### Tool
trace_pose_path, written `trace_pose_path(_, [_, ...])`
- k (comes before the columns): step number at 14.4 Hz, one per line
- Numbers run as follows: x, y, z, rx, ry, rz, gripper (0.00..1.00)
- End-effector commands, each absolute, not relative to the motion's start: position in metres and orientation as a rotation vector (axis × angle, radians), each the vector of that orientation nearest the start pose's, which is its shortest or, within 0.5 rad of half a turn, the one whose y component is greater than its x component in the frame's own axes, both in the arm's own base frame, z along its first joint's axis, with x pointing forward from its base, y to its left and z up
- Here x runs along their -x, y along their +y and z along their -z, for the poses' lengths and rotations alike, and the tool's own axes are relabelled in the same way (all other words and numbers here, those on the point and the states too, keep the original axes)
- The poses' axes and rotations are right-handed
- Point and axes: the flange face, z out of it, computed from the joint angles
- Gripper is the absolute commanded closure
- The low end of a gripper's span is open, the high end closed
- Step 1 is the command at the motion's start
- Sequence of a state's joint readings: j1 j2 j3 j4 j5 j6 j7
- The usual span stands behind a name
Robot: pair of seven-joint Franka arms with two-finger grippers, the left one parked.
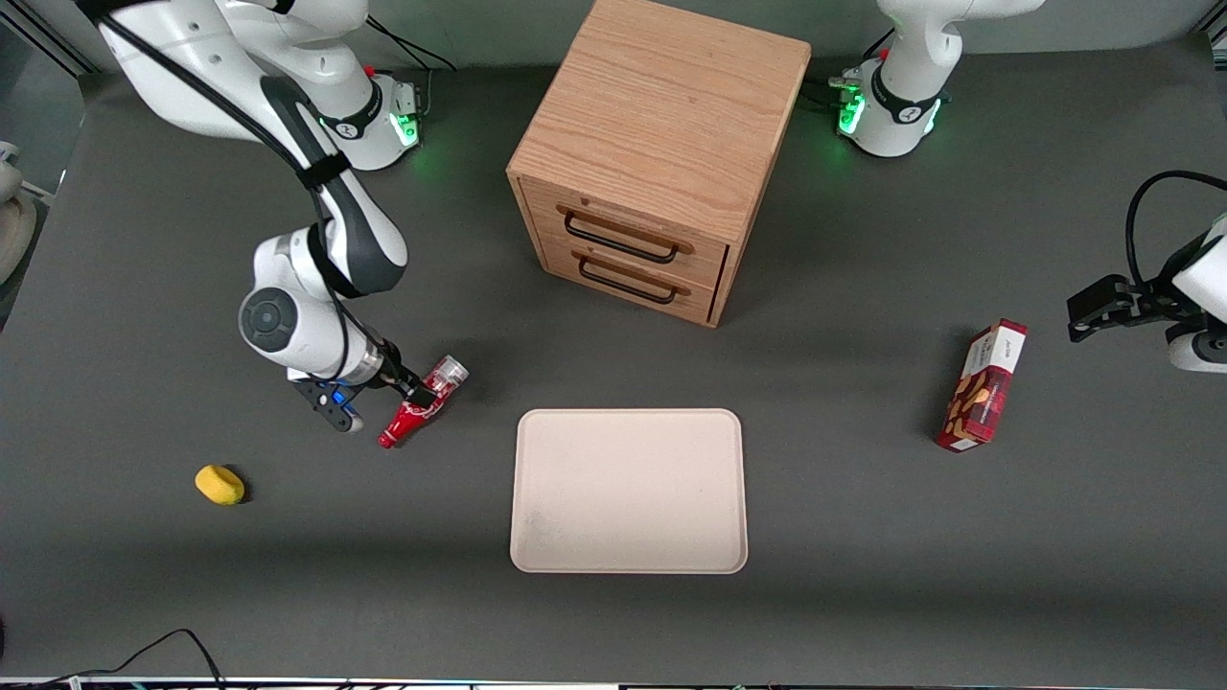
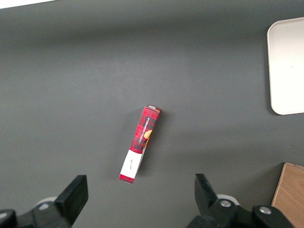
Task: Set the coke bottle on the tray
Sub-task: 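Move the open right gripper down over the red Coca-Cola bottle, then close the right gripper around the bottle's body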
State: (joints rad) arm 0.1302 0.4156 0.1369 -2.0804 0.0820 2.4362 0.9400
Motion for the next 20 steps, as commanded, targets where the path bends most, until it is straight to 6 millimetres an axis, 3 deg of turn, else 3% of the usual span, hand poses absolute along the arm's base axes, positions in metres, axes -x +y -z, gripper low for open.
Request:
trace_pose_path(1, [-0.560, 0.155, -0.193, 2.837, 1.168, -0.142, 0.00])
trace_pose_path(6, [-0.559, 0.155, -0.178, 2.834, 1.171, -0.138, 0.02])
trace_pose_path(8, [-0.561, 0.155, -0.177, 2.832, 1.171, -0.137, 0.23])
trace_pose_path(12, [-0.568, 0.156, -0.183, 2.823, 1.169, -0.116, 0.78])
trace_pose_path(13, [-0.572, 0.157, -0.192, 2.818, 1.161, -0.098, 0.95])
trace_pose_path(14, [-0.578, 0.159, -0.202, 2.813, 1.155, -0.081, 1.00])
trace_pose_path(16, [-0.593, 0.162, -0.228, 2.819, 1.132, -0.084, 1.00])
trace_pose_path(18, [-0.624, 0.170, -0.270, 2.876, 1.077, -0.096, 1.00])
trace_pose_path(20, [-0.650, 0.204, -0.322, 2.946, 0.967, -0.073, 1.00])
